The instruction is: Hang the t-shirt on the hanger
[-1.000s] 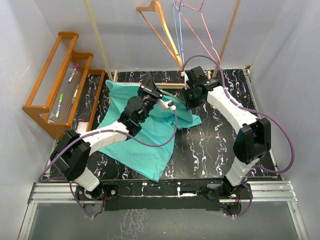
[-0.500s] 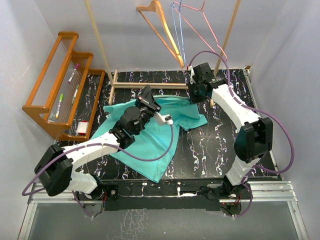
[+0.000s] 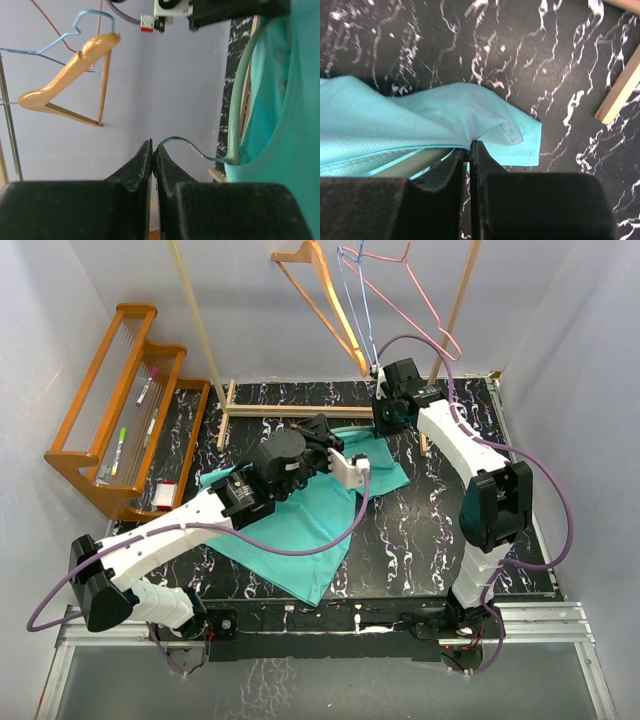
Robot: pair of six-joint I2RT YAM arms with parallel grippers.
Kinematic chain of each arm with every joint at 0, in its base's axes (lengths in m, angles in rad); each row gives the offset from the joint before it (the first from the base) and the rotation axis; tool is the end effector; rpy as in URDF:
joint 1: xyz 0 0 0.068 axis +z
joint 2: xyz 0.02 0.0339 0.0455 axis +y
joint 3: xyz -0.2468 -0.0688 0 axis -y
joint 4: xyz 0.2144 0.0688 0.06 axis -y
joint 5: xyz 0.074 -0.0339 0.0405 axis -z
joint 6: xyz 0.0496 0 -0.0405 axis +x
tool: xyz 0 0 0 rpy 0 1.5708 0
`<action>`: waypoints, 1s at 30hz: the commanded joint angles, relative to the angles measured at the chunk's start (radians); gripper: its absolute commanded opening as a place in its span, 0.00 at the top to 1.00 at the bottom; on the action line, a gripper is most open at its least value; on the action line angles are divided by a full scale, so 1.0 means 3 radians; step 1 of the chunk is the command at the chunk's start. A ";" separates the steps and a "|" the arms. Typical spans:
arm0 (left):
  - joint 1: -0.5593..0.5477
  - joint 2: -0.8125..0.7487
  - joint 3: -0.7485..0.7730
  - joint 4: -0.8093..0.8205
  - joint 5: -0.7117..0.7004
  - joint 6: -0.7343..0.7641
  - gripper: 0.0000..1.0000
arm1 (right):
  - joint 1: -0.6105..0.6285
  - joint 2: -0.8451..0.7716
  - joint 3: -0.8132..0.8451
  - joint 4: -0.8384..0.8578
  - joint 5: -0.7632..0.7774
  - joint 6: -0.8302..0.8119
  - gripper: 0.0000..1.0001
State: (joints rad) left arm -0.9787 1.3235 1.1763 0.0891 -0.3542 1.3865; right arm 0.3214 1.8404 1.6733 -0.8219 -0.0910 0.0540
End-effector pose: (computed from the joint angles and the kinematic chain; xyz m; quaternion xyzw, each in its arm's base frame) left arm 0.1821 -0.2400 0.3737 0.6169 0.3829 0.2623 0.6356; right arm 0.3543 0.1227 0.2718 -0.1405 0.9467 0.0963 0.2734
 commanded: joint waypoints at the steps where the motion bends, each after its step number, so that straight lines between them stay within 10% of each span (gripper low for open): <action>1: -0.0042 0.0038 0.0406 -0.0698 0.0321 -0.0958 1.00 | 0.0053 -0.0101 0.0307 0.0305 -0.0312 0.0035 0.92; 17: 0.0321 0.0134 0.0544 -0.0871 0.0575 -0.1665 1.00 | 0.0054 -0.0248 0.0181 0.0294 -0.0402 0.0045 0.92; 23: 0.1415 0.0133 0.0410 -0.0973 0.1370 -0.2784 0.99 | 0.0052 -0.0295 -0.0004 0.0384 -0.0403 0.0036 0.92; 30: 0.2441 0.0351 0.0238 -0.1096 0.2689 -0.3952 0.66 | 0.0054 -0.0417 -0.0147 0.0402 -0.0383 0.0016 0.92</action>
State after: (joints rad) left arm -0.3576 1.4036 1.2877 -0.2127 0.1501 0.4740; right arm 0.3378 1.8095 1.6367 -0.7639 -0.1970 0.0578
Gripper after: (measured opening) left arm 0.286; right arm 0.087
